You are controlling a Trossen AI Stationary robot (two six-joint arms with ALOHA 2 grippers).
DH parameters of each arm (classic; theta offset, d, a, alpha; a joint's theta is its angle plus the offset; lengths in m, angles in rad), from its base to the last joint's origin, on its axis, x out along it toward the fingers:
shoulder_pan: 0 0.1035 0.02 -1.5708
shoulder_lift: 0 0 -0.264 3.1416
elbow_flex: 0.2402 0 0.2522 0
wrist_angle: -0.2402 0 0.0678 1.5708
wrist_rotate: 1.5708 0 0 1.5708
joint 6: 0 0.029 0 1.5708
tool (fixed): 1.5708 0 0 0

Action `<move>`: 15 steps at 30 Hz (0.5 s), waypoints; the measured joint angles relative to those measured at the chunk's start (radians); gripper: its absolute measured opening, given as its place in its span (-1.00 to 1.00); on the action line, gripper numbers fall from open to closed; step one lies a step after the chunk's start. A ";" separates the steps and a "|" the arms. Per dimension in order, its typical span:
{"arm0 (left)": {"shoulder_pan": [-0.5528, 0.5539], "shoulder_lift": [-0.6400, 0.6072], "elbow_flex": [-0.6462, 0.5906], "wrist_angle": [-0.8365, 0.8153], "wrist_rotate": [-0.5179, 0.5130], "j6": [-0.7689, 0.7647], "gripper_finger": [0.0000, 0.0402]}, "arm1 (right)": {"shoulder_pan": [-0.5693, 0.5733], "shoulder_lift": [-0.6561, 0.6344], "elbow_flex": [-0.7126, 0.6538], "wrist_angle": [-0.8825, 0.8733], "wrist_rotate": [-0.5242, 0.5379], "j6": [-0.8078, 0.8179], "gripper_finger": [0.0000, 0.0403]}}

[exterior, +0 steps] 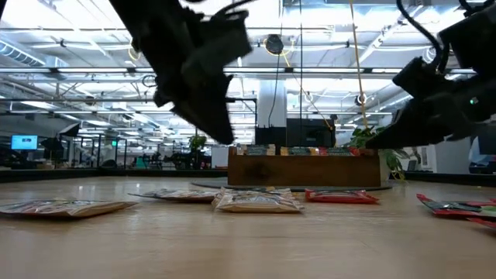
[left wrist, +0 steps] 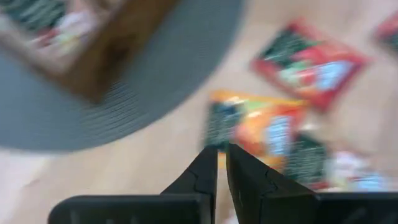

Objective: Pick & Place Tea
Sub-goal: Adjust the brown tea bag

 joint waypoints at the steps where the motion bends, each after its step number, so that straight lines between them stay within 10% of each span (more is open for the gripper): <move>1: -0.014 0.005 0.000 0.043 0.004 0.019 -0.79 | 0.002 0.000 0.000 0.014 -0.032 0.001 -1.00; 15: -0.091 0.146 0.000 0.272 0.031 0.098 -0.79 | 0.153 0.000 0.000 0.178 -0.406 -0.025 -1.00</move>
